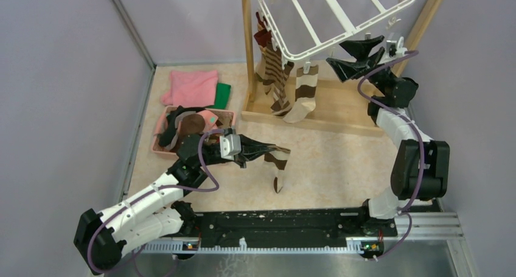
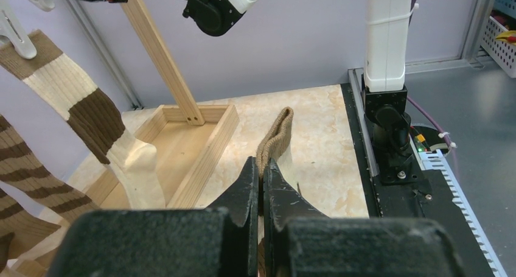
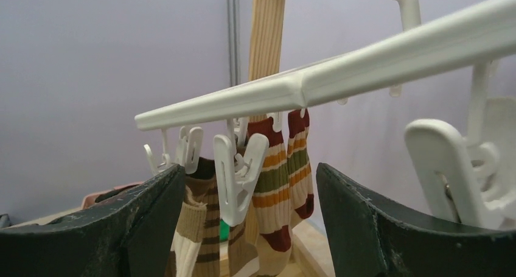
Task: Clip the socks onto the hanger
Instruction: Clamp the sock onto the hanger.
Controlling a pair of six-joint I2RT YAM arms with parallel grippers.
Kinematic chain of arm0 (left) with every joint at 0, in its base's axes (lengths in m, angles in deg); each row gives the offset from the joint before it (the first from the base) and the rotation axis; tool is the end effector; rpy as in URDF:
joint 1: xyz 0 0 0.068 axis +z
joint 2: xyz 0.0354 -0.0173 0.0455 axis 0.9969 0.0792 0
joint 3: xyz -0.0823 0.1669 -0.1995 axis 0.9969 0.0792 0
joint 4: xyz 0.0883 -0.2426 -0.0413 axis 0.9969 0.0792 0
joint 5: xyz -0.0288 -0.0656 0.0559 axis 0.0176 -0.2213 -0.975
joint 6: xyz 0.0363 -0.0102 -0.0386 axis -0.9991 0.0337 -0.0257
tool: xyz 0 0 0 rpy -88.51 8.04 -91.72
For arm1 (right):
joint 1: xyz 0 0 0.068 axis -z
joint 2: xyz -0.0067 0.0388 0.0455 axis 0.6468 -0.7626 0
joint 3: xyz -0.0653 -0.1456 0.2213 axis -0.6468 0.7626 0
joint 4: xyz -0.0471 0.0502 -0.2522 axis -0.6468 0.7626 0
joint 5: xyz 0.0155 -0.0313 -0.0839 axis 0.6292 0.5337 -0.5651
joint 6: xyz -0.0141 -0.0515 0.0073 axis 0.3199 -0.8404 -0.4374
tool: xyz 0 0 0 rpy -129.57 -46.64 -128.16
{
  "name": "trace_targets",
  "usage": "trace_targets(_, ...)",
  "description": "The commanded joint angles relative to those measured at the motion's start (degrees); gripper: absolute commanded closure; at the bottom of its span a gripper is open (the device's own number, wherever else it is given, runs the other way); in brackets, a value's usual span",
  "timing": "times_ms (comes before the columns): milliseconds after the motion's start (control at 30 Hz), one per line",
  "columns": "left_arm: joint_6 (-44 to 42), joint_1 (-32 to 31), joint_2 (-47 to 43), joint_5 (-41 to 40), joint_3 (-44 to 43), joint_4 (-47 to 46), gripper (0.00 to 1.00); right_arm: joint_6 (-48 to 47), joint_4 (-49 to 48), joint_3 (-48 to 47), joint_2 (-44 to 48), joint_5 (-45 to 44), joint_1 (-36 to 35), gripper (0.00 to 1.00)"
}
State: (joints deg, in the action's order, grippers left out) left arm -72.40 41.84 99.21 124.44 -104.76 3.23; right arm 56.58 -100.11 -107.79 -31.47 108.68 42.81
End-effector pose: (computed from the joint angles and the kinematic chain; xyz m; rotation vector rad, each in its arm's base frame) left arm 0.1284 -0.1548 0.3253 1.1058 0.9448 -1.0492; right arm 0.3172 0.0137 0.3905 -0.5770 0.9247 0.9081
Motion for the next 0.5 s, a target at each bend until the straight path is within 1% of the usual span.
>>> trace_targets(0, -1.1, -0.3, -0.3, 0.6, -2.5, -1.7, 1.00, 4.2, -4.9, -4.0, -2.4, 0.3, 0.5, 0.22)
trace_targets(267, -1.3, -0.3, -0.4, 0.4, -2.5, -1.5, 1.00, 11.3, -12.2, -7.5, -6.5, 1.2, 0.5, 0.23)
trace_targets(467, -1.5, -0.3, -0.4, 0.2, -2.4, -1.3, 1.00, 14.4, -14.8, -9.6, -8.4, 2.0, 0.5, 0.23)
